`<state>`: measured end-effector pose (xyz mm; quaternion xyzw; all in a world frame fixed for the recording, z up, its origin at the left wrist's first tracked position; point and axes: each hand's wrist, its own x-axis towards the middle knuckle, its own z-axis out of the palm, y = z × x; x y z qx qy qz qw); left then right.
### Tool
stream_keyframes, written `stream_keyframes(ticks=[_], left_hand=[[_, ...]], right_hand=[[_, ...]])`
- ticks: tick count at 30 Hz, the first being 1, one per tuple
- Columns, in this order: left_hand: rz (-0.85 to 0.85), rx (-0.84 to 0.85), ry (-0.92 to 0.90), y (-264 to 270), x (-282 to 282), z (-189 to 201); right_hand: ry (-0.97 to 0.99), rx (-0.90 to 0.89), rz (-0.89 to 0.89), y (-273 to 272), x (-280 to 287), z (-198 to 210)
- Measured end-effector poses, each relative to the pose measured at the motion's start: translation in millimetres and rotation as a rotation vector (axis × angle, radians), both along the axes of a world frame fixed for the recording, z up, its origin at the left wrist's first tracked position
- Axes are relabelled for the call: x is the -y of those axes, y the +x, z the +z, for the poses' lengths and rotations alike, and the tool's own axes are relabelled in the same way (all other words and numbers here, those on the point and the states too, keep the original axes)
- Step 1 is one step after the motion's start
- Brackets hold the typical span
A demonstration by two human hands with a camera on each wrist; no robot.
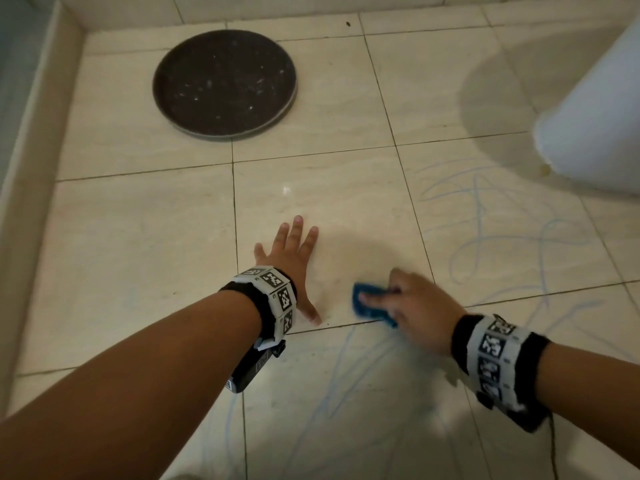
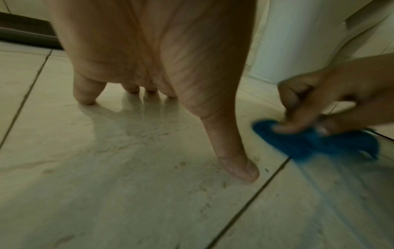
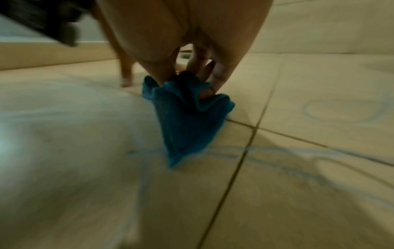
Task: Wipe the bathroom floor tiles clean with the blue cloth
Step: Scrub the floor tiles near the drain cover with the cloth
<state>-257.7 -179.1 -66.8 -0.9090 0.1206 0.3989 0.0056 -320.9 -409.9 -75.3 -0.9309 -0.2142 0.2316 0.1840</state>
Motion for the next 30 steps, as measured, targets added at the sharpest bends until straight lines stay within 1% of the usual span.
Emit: stream_keyframes(ticks=[1, 2, 3, 5, 7, 8, 9, 10, 12, 13, 14, 15, 16, 17, 19, 20, 21, 22, 24, 25, 26, 28, 30], left_hand=[[0.0, -0.001, 0.002, -0.1, 0.3, 0.8], [-0.001, -0.003, 0.004, -0.2, 0.7, 1.6], [-0.002, -0.004, 0.005, -0.2, 0.9, 2.2], [-0.002, -0.003, 0.006, 0.2, 1.0, 2.8], [0.002, -0.007, 0.006, -0.1, 1.3, 2.7], [0.003, -0.008, 0.006, -0.4, 1.5, 2.5], [0.001, -0.006, 0.008, -0.4, 1.6, 2.3], [-0.001, -0.002, 0.009, -0.6, 1.6, 1.9], [-0.002, 0.001, 0.01, -0.6, 1.6, 1.6], [-0.001, 0.001, 0.01, -0.6, 1.5, 1.7], [-0.002, 0.0, 0.013, -0.4, 1.7, 1.9], [-0.006, -0.003, 0.018, -0.4, 2.0, 2.5], [-0.013, -0.006, 0.026, -0.4, 2.8, 3.5], [-0.024, -0.005, 0.04, -0.3, 3.4, 4.8], [-0.054, 0.002, 0.078, 1.1, 4.8, 9.7], [-0.067, 0.004, 0.087, 1.8, 6.2, 13.0], [-0.076, 0.011, 0.081, 2.4, 8.6, 16.8], [-0.085, 0.029, 0.065, 2.8, 11.8, 21.0], [-0.098, 0.075, 0.009, 2.6, 21.1, 31.5], [-0.102, 0.095, -0.021, 1.7, 26.3, 38.0], [-0.107, 0.111, -0.046, 0.8, 31.7, 45.5], [-0.115, 0.133, -0.062, -1.1, 40.1, 63.9], [-0.105, 0.14, -0.043, -3.1, 45.2, 88.0]], right_hand=[[0.013, -0.057, 0.084, -7.1, -2.5, 3.7], [0.057, -0.069, 0.104, -6.0, 2.3, 3.9], [0.081, -0.049, 0.069, 1.2, 10.9, 3.5], [-0.001, 0.056, -0.098, 22.8, 31.7, -1.0], [-0.075, 0.124, -0.36, 36.2, 50.7, -3.0], [-0.084, 0.128, -0.466, 35.2, 52.9, -5.0], [-0.077, 0.152, -0.494, 30.5, 49.4, -6.8], [-0.054, 0.155, -0.449, 21.6, 42.1, -8.3], [0.028, 0.113, -0.2, -0.1, 25.4, -11.2], [0.033, 0.067, -0.066, -6.9, 18.5, -9.8], [-0.01, 0.053, 0.065, -6.3, 14.4, -7.5], [-0.039, 0.074, 0.138, -0.4, 15.8, -4.4], [-0.065, 0.081, 0.108, 9.0, 20.9, -2.6], [-0.082, 0.109, 0.008, 19.2, 28.0, -3.1], [-0.064, 0.162, -0.307, 38.0, 39.2, -4.5], [-0.008, 0.153, -0.451, 42.6, 39.7, -7.6], [0.023, 0.124, -0.513, 44.8, 39.1, -10.5], [0.014, 0.069, -0.506, 47.2, 36.6, -10.8], [-0.098, -0.044, -0.365, 57.1, 38.5, -3.3], [-0.167, -0.057, -0.292, 65.8, 40.1, 7.1], [-0.218, -0.057, -0.25, 75.8, 42.3, 19.4], [-0.254, -0.034, -0.191, 93.0, 45.3, 44.6], [-0.279, 0.031, -0.117, 100.4, 45.7, 69.7]])
